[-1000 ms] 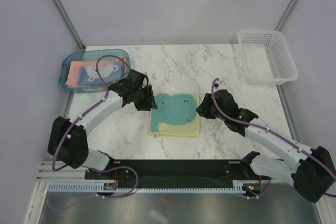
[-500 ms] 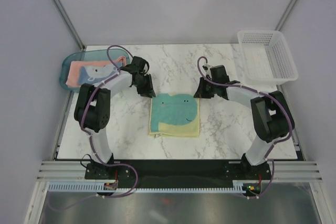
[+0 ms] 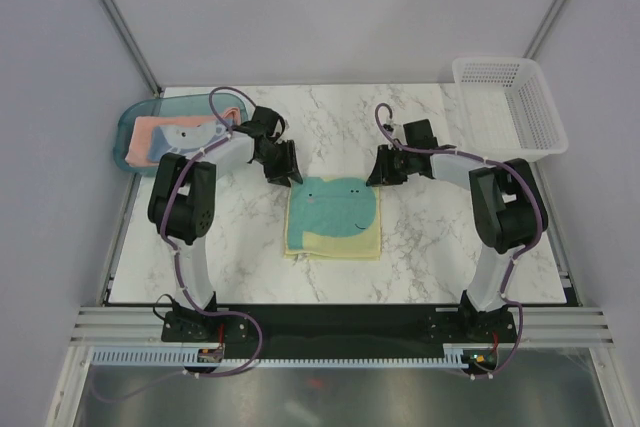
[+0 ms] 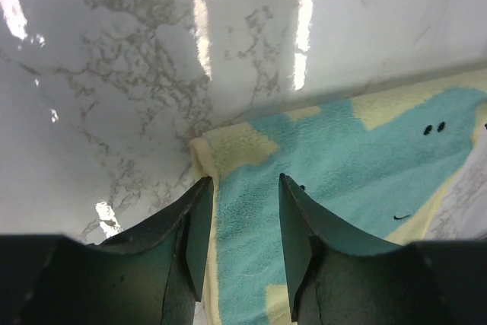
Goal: Fold and stack the towels
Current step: Fold the towel
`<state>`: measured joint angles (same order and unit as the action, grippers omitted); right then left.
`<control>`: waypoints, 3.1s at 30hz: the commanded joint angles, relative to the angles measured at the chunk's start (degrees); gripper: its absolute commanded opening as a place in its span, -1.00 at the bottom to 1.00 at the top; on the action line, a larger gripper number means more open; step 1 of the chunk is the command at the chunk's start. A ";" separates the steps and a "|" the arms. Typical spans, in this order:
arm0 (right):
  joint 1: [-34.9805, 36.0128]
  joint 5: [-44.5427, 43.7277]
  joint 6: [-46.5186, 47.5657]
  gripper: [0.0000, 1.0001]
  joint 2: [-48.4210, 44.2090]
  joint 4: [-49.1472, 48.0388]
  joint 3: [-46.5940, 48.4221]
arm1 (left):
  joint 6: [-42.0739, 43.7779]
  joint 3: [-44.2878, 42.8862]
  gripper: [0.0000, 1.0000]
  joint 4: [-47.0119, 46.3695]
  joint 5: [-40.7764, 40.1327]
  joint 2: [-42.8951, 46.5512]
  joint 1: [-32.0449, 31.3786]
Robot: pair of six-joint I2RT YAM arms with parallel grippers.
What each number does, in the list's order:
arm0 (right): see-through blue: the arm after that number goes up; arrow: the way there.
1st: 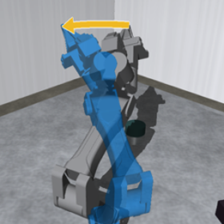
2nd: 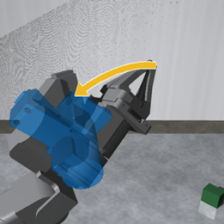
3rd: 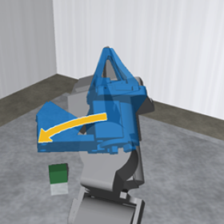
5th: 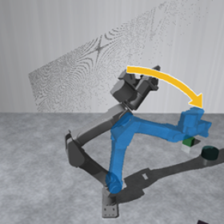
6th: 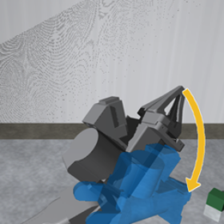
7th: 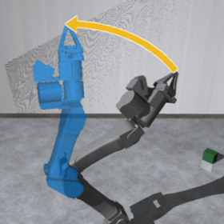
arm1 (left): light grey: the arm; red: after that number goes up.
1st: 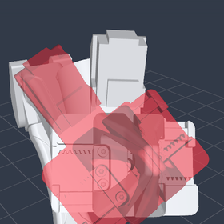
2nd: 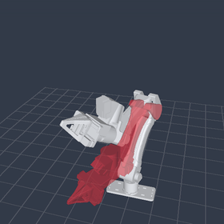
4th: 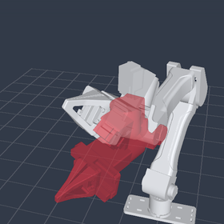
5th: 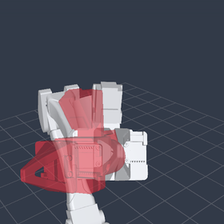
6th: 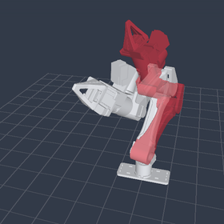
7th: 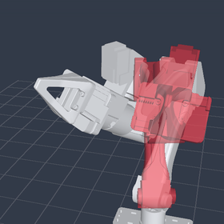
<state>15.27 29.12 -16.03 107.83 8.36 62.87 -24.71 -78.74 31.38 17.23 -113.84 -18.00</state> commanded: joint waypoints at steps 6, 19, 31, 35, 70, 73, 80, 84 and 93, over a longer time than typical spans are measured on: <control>-3.14 6.56 13.30 0.23 1.06 12.19 10.16 | 16.70 -8.88 0.07 1.23 5.71 -0.05 1.04; -4.37 11.30 20.86 0.22 10.46 17.82 15.87 | 24.62 -9.77 0.14 1.67 10.00 -6.03 4.02; -6.57 18.16 25.26 -0.05 14.68 20.99 19.30 | 29.71 -12.14 -0.31 2.20 20.90 -10.43 5.96; -6.65 19.65 25.96 -0.07 15.65 21.08 19.92 | 30.42 -12.23 -0.45 2.55 22.49 -11.14 5.96; -6.92 16.14 30.62 -1.00 17.15 21.96 25.98 | 31.74 -21.80 0.00 5.54 15.72 -14.12 7.01; -6.83 16.49 30.62 -1.00 17.24 21.96 26.42 | 32.35 -22.86 0.00 5.80 16.42 -15.70 6.92; -6.92 17.19 30.36 -1.00 17.76 21.96 27.30 | 34.20 -21.99 -0.04 6.68 20.20 -16.59 6.92; -6.92 17.37 30.18 -1.00 18.12 22.05 27.57 | 36.75 -20.49 -0.11 8.26 18.19 -15.18 6.92; -6.92 17.63 30.27 -1.00 18.03 22.05 27.83 | 38.42 -17.68 -0.13 9.67 17.22 -14.39 6.92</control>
<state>8.45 44.34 12.53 125.64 31.09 88.44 9.93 -98.70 38.04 36.14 -129.25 -11.31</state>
